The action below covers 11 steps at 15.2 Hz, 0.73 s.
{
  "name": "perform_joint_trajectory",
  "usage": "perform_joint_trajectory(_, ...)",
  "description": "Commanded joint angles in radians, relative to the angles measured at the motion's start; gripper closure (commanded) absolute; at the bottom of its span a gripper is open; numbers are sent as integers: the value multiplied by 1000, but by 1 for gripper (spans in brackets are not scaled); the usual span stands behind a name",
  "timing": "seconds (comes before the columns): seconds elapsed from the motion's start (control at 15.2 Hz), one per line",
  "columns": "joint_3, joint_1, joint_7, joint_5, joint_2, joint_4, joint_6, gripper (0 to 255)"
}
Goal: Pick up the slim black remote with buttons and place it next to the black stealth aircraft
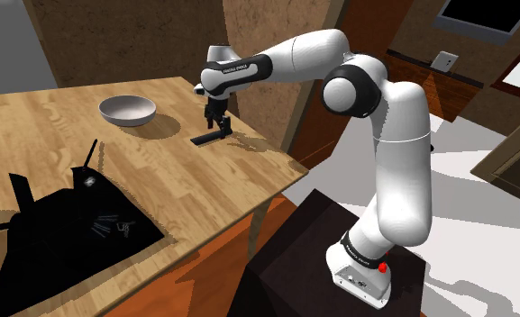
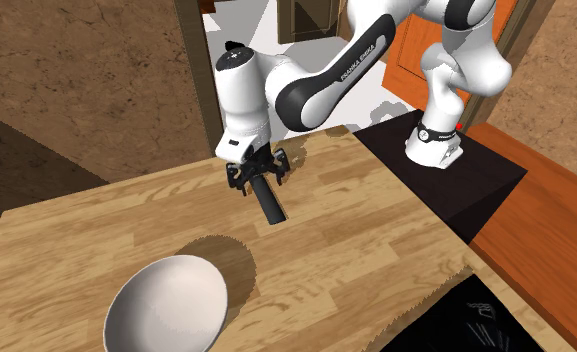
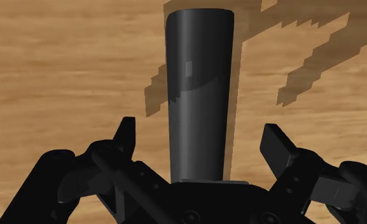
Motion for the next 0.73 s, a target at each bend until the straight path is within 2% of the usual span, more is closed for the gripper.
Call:
perform_joint_trajectory(0.0, 0, 0, 0, 0, 0, 0, 0, 0)
perform_joint_trajectory(0.07, 0, 0, 0, 0, 0, 0, 0, 255)
perform_joint_trajectory(0.66, 0, 0, 0, 0, 0, 0, 0, 255)
